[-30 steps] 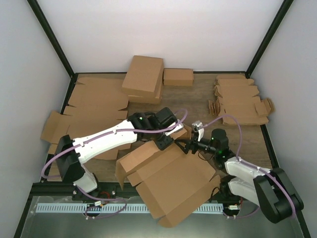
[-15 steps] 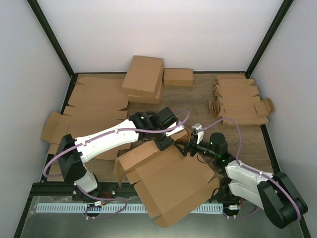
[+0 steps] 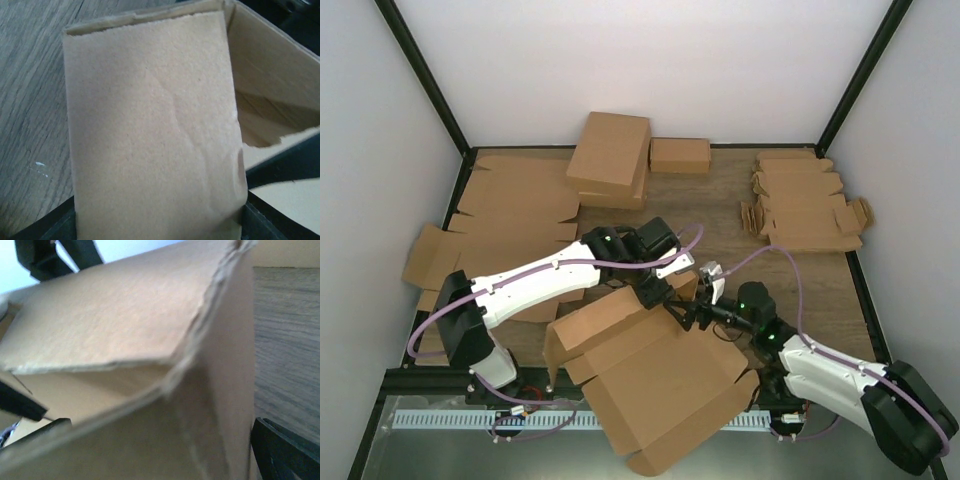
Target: Fold the paper box
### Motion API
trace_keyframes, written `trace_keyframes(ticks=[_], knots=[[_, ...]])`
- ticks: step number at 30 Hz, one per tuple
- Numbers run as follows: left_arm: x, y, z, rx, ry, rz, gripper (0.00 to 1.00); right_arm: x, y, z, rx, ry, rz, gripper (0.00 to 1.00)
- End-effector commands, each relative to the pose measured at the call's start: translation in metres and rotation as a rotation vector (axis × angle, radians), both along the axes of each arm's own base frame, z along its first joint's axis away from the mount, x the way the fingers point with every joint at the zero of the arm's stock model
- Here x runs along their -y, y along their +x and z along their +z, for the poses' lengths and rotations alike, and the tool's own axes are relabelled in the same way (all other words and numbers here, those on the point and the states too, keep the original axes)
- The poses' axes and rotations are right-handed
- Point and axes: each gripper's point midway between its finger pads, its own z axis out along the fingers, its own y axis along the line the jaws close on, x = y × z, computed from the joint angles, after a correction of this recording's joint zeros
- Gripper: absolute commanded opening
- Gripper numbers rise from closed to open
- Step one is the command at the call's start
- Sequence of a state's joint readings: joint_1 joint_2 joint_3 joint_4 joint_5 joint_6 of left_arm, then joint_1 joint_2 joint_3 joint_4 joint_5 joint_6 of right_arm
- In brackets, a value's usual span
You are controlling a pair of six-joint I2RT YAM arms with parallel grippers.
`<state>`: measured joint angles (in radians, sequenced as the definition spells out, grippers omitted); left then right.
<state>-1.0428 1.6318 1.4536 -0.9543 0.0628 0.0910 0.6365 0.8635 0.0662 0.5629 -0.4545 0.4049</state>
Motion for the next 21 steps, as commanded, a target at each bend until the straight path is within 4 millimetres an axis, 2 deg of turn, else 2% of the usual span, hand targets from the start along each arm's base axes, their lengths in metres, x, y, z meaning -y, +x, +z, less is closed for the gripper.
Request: trace_keyframes(ticks=[1,5,12,21], knots=[[-0.002,0.013,-0.001,0.066,0.016,0.042,0.65,-0.014,-0.021,0.002,-0.019,-0.008,0.074,1.00],[-0.008,0.020,-0.001,0.100,0.036,0.065,0.64,-0.017,-0.031,0.003,-0.024,-0.014,0.104,1.00],[-0.008,0.026,0.010,0.133,0.007,0.058,0.61,-0.021,-0.034,0.006,-0.001,-0.045,0.138,1.00],[-0.015,0.025,0.004,0.174,-0.024,0.064,0.60,-0.017,-0.043,0.016,0.016,-0.029,0.158,1.00]])
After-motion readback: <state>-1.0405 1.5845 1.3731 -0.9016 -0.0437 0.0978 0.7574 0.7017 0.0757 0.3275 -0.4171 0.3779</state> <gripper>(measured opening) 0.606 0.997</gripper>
